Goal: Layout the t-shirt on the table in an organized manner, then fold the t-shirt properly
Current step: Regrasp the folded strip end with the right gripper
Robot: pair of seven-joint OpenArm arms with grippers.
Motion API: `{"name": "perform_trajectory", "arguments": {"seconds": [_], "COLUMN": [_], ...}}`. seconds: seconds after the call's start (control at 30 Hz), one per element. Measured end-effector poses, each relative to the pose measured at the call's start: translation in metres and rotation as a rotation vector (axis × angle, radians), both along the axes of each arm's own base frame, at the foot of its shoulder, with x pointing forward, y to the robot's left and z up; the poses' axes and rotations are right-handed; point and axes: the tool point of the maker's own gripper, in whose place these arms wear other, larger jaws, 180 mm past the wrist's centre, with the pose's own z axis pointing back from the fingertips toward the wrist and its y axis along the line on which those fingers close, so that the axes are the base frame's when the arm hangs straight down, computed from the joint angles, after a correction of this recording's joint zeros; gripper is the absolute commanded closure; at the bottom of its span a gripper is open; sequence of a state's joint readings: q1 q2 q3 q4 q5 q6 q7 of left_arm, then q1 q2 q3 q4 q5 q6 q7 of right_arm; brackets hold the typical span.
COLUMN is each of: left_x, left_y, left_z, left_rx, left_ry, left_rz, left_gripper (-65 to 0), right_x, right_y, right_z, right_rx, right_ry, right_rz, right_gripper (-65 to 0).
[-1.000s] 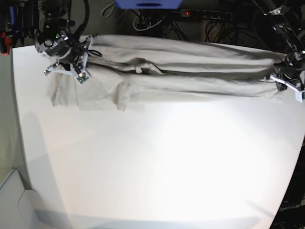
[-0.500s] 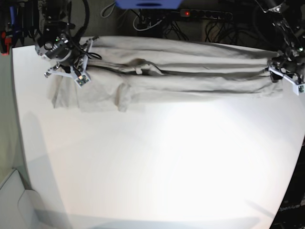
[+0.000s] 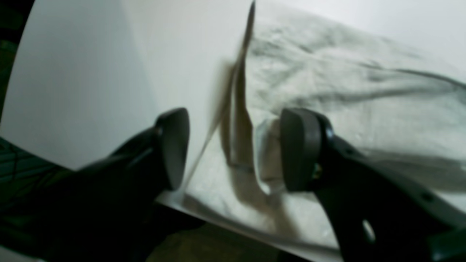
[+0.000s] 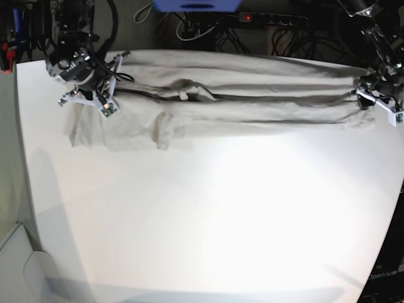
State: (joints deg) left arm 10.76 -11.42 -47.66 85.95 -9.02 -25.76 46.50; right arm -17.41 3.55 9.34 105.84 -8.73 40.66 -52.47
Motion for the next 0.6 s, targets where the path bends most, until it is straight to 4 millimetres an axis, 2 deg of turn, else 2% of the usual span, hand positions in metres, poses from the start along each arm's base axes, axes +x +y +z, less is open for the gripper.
{"name": "perform_trajectory", "arguments": {"seconds": [0.23,0.3,0.43,0.53,0.6], "left_x": [0.0,0.001,0.001,0.001,0.002], "left_y": [-0.001,0.0,-0.002,-0.002,-0.003], "left_z": [-0.001,0.0,-0.001,-0.001,-0.001], "left_rx": [-0.002,-0.002,-0.004,-0.005,-0.008], "left_ry": [0.0,0.0,0.0,0.001,-0.003], "left_rz": [0.0,0.0,-0.002,-0.002,-0.001], "left_gripper": [-38.5,-38.5,-38.5,-38.5,-38.5], "right_x": [-0.002,-0.002,-0.003,-0.01,-0.008], "right_y": [-0.007,-0.01,-0.016,-0.038,-0.045], "right_z": [0.001,0.002,0.001,0.002,0.012], "right_rx": [-0.021,-0.028,-0.048,-0.127,-0.165], "right_ry": [0.001,0.002,0.013,0.062,0.049], "right_rz": [0.009,0.013,0.016,0.014,0.012], "right_gripper": [-0.2,-2.1,-14.6,-26.3,-32.4]}}
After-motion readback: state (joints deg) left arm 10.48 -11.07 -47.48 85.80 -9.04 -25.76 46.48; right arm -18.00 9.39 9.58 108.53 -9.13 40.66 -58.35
